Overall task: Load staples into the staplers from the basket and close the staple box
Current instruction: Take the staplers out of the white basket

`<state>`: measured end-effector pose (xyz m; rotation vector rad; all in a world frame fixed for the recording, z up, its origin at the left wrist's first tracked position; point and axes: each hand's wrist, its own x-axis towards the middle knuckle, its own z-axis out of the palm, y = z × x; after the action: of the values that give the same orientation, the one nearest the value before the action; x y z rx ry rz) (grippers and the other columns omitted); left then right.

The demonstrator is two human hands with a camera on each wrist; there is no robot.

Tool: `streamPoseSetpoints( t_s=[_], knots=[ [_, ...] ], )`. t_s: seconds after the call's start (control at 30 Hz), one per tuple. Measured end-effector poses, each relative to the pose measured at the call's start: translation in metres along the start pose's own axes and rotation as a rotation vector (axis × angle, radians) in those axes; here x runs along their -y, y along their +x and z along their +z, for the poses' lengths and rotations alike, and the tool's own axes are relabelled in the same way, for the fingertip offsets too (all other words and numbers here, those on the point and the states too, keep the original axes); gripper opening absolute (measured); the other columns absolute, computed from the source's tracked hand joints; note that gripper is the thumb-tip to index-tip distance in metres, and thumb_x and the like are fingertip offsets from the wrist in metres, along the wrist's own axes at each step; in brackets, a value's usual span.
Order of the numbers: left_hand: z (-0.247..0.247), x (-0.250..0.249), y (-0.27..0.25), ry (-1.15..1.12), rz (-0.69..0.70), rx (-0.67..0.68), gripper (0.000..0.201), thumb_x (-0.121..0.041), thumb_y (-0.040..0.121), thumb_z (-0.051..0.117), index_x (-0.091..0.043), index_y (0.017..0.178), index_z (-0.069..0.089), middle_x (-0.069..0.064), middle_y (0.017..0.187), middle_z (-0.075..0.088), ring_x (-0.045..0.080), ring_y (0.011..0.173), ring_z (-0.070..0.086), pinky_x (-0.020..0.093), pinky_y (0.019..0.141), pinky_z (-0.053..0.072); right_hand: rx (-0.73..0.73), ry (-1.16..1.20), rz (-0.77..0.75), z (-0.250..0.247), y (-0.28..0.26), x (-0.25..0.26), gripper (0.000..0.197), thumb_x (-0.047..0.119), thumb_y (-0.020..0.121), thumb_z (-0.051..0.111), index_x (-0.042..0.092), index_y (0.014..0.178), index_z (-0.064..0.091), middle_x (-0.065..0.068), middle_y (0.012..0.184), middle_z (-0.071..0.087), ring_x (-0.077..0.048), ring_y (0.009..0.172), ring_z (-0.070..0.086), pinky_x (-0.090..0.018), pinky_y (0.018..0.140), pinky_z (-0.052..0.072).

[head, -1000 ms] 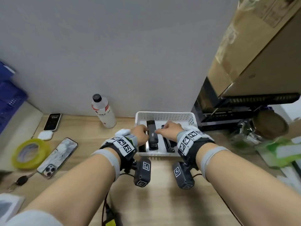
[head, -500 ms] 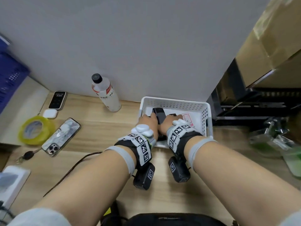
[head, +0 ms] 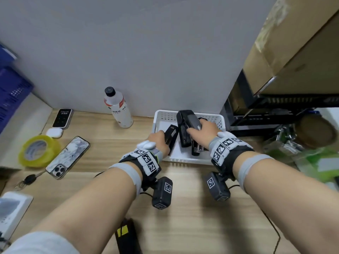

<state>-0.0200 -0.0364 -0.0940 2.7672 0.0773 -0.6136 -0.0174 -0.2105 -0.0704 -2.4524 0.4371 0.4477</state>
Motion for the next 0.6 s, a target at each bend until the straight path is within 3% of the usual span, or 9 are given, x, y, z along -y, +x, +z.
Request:
streamPoseSetpoints(
  t_s=[0.1, 0.17, 0.3, 0.4, 0.47, 0.6],
  knots=[
    [-0.032, 0.008, -0.017, -0.147, 0.084, -0.012, 0.034, -0.009, 0.084, 0.064, -0.014, 0.117, 0.063, 0.009, 0.108, 0.071, 0.027, 0.091, 0.066, 0.033, 0.079, 0.053, -0.044, 0.033, -0.079, -0.031, -0.024, 0.003, 0.03, 0.051, 0.074, 0.061, 0.024, 0.088, 0.063, -0.003, 0.08, 0.068, -0.024, 0.072, 0.067, -0.03, 0.063, 0.053],
    [-0.059, 0.017, -0.033, -0.155, 0.158, 0.04, 0.036, -0.009, 0.085, 0.064, -0.016, 0.12, 0.065, 0.005, 0.11, 0.072, 0.024, 0.091, 0.066, 0.029, 0.077, 0.05, -0.057, 0.015, -0.135, -0.053, -0.048, 0.005, 0.028, 0.048, 0.077, 0.065, 0.022, 0.089, 0.065, -0.001, 0.079, 0.07, -0.021, 0.073, 0.067, -0.027, 0.058, 0.048],
    [-0.091, 0.035, -0.061, 0.116, 0.346, 0.232, 0.04, -0.018, 0.085, 0.067, -0.024, 0.124, 0.066, -0.002, 0.113, 0.071, 0.019, 0.098, 0.064, 0.025, 0.08, 0.046, 0.148, -0.156, -0.161, -0.083, -0.089, 0.006, 0.023, 0.053, 0.079, 0.068, 0.032, 0.088, 0.065, 0.006, 0.083, 0.069, -0.018, 0.079, 0.067, -0.03, 0.069, 0.052],
    [-0.077, 0.044, -0.077, 0.31, 0.406, 0.35, 0.039, -0.022, 0.084, 0.068, -0.028, 0.123, 0.067, -0.005, 0.114, 0.071, 0.018, 0.101, 0.064, 0.026, 0.084, 0.047, 0.302, -0.38, -0.163, -0.075, -0.113, -0.001, 0.029, 0.057, 0.075, 0.066, 0.032, 0.089, 0.065, 0.005, 0.086, 0.069, -0.018, 0.083, 0.066, -0.03, 0.072, 0.052],
    [-0.053, 0.052, -0.081, 0.37, 0.415, 0.376, 0.037, -0.025, 0.084, 0.066, -0.029, 0.12, 0.068, -0.005, 0.111, 0.072, 0.019, 0.1, 0.065, 0.028, 0.085, 0.05, 0.382, -0.508, -0.163, -0.053, -0.124, -0.01, 0.025, 0.05, 0.078, 0.066, 0.028, 0.09, 0.064, 0.006, 0.081, 0.065, -0.018, 0.08, 0.064, -0.026, 0.064, 0.048],
    [-0.005, 0.063, -0.083, 0.283, 0.369, 0.294, 0.027, -0.037, 0.088, 0.054, -0.022, 0.102, 0.072, 0.002, 0.099, 0.074, 0.024, 0.088, 0.067, 0.033, 0.081, 0.054, 0.459, -0.725, -0.152, -0.007, -0.127, -0.038, 0.025, 0.049, 0.076, 0.062, 0.03, 0.091, 0.058, 0.01, 0.076, 0.061, -0.016, 0.071, 0.062, -0.025, 0.06, 0.046]
  ],
)
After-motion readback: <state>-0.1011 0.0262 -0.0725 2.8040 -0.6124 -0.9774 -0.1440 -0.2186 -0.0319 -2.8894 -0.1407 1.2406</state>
